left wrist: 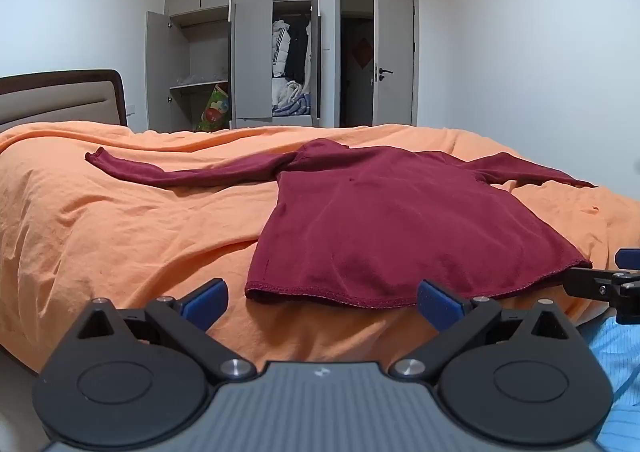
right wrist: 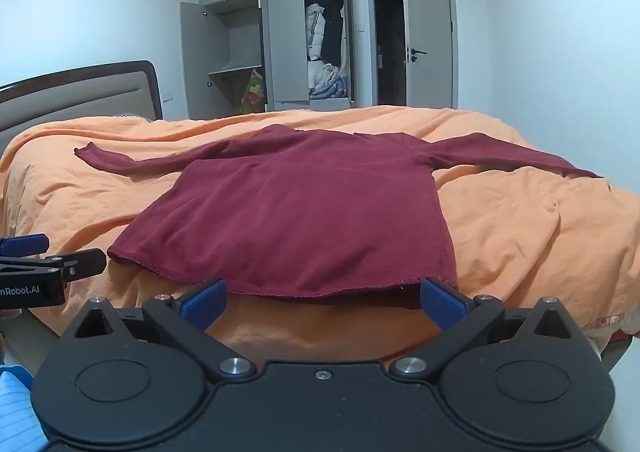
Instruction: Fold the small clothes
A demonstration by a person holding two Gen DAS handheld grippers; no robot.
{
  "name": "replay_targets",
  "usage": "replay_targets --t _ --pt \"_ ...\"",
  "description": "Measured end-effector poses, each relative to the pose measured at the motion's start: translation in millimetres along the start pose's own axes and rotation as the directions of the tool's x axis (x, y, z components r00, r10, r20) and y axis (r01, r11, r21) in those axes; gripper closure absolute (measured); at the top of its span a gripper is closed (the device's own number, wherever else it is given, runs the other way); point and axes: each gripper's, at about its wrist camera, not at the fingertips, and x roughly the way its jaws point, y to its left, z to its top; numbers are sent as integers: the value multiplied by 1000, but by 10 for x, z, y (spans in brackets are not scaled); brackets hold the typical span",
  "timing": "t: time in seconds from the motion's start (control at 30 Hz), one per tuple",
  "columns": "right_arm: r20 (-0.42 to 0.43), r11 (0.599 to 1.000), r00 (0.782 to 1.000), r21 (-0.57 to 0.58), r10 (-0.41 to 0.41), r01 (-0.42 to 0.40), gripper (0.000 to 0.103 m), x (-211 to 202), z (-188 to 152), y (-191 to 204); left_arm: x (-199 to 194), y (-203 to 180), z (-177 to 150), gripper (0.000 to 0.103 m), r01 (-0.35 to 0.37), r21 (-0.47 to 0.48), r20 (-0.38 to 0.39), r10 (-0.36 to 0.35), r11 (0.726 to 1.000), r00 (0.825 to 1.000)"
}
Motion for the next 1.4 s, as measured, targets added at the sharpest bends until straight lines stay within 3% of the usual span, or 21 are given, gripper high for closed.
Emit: replay_targets --t 1.4 --pt "-12 1000 1000 -17 -11 11 0 37 12 66 1 55 25 0 0 -17 -10 -1 1000 1000"
